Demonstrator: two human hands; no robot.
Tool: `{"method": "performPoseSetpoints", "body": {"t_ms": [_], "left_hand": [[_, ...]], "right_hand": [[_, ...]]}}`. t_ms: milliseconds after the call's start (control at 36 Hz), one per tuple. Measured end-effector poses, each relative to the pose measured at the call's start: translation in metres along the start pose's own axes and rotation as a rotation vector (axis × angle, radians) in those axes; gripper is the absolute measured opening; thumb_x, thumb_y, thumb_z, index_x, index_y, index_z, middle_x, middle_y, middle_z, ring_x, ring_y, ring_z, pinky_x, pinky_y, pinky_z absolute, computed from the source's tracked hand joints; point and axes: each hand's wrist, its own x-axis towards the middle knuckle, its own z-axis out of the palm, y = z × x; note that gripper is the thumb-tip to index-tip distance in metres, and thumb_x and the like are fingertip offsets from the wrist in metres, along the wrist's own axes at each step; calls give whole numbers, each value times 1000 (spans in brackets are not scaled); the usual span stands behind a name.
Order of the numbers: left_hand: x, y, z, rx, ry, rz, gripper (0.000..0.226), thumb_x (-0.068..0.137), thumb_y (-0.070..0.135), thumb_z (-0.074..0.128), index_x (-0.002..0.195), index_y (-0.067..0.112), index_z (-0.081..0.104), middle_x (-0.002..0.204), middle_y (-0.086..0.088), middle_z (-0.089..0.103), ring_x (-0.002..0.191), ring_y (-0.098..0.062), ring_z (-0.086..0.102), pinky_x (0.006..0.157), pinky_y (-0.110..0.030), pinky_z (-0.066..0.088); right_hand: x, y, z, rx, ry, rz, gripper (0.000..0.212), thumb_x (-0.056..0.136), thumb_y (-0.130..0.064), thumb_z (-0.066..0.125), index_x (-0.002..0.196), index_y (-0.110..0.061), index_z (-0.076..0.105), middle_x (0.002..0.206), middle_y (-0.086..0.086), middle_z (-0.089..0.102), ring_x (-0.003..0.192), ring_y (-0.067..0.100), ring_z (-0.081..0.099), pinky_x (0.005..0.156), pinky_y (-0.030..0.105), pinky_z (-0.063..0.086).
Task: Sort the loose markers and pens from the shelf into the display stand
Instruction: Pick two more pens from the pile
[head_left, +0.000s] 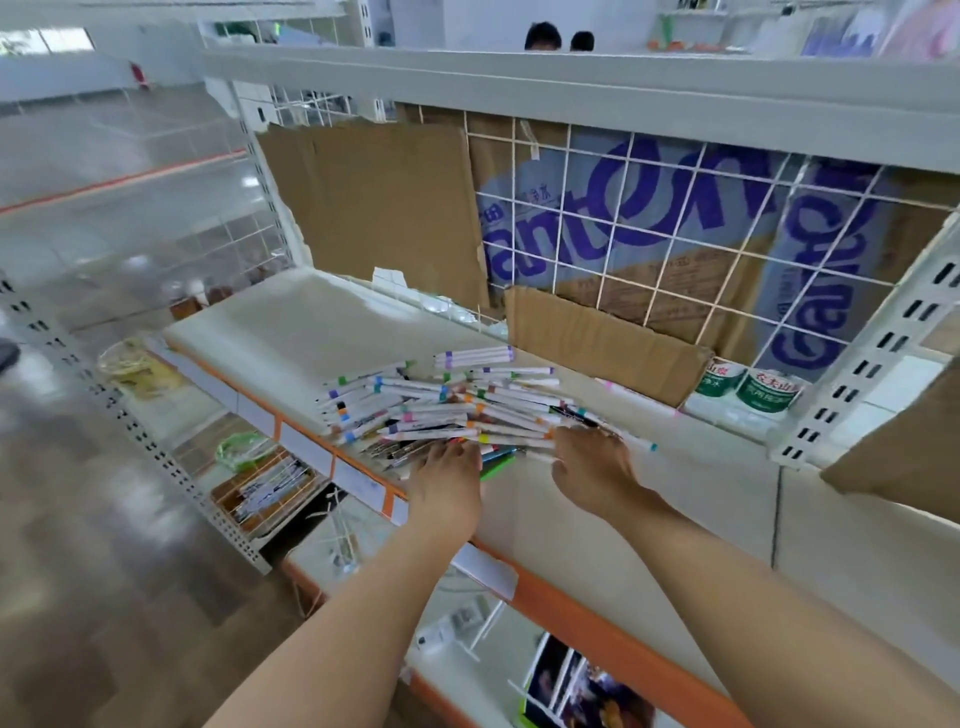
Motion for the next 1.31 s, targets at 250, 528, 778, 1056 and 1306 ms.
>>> {"method": "performPoseSetpoints", "body": {"t_ms": [250, 528, 778, 1056, 1306], "left_hand": [[5, 8, -2, -6, -31, -104, 41, 93, 9, 37, 133, 12, 41, 130, -5, 52, 126, -25, 41, 100, -32, 32], [12, 38, -16, -181, 58, -81, 36, 95, 6, 37, 130, 13, 47, 133, -6, 49, 122, -26, 41, 96, -33, 33], [16, 66, -24, -370, 132, -72, 21, 98, 11, 37, 112, 9, 53, 114, -13, 55, 110, -33, 45, 77, -39, 36], [14, 72, -20, -359, 35, 26, 18, 97, 12, 38, 108, 8, 51, 112, -13, 55, 107, -32, 45, 78, -37, 34], [17, 80, -21, -559, 67, 46, 16, 98, 13, 39, 104, 7, 53, 104, -11, 54, 99, -31, 48, 75, -40, 41]], "right_hand": [[-11, 11, -11, 238, 89, -5, 17, 95, -33, 46, 100, -24, 60, 93, -1, 65, 92, 22, 61, 64, 26, 34], [-15, 36, -30, 972, 276, 223, 19, 87, -12, 61, 98, -23, 73, 68, -12, 55, 65, 9, 49, 64, 24, 37], [-44, 71, -41, 655, 35, 339, 13, 79, -18, 67, 84, -29, 72, 94, -6, 71, 86, 16, 63, 82, 30, 52], [-61, 49, -12, -82, 1, 295, 35, 84, -5, 46, 111, -18, 63, 115, 6, 56, 112, 23, 46, 94, 33, 33], [-80, 49, -31, 346, 394, 460, 3, 91, -14, 50, 93, -11, 52, 94, 7, 56, 84, 26, 54, 59, 27, 30]]}}
